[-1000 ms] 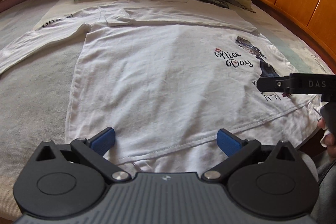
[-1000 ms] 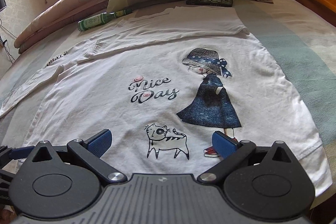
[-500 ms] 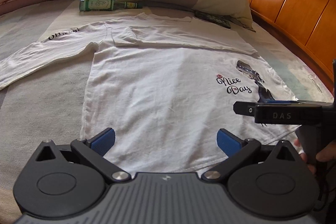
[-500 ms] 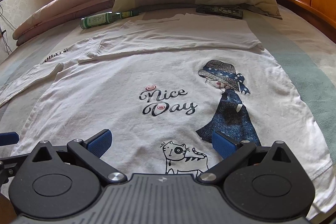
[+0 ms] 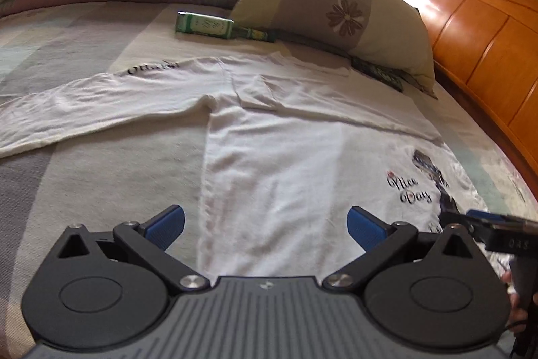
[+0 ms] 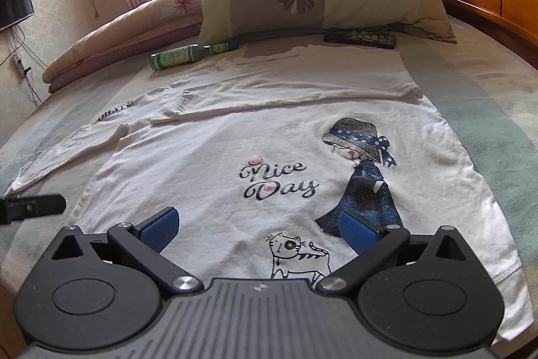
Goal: Fold clothes
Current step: 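Move the open left gripper to the cuff of the text-printed sleeve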
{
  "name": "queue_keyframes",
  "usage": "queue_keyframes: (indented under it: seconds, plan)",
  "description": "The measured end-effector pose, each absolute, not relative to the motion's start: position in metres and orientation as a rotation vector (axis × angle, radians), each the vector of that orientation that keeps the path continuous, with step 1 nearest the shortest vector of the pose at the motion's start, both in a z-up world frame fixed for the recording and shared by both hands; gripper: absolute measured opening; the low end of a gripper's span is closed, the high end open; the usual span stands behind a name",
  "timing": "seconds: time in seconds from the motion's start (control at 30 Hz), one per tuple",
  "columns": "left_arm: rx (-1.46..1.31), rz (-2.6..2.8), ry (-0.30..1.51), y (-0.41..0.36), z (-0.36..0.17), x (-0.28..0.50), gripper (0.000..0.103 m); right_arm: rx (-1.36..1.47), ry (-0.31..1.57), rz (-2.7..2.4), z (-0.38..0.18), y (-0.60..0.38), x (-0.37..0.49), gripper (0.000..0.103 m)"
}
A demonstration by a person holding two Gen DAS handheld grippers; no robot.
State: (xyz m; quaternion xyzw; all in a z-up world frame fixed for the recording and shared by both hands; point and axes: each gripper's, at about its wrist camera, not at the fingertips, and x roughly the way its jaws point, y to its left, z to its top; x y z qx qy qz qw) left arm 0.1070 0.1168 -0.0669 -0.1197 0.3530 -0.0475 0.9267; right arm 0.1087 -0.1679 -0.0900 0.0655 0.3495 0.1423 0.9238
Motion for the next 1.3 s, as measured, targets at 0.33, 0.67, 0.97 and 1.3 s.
queue_keyframes:
  seconds: [0.33,0.67,0.97,1.3]
  plan:
    - [-0.677,0.134,0.578,0.259,-0.093,0.132,0.102,0.057,0.645,0.360,-0.085,-0.138,0.099,0.103]
    - [-0.911,0.206,0.530,0.319,-0.134,0.139,0.102,0.147,0.624,0.371,-0.084,-0.135,0.107,0.103]
    - [-0.932,0.261,0.507,0.345,-0.133,0.152,0.102,0.097,0.608,0.373,-0.085,-0.123,0.108,0.103]
    - [-1.027,0.432,0.365,0.383,-0.139,0.140,0.102,0.086,0.598,0.369,-0.086,-0.123,0.108,0.103]
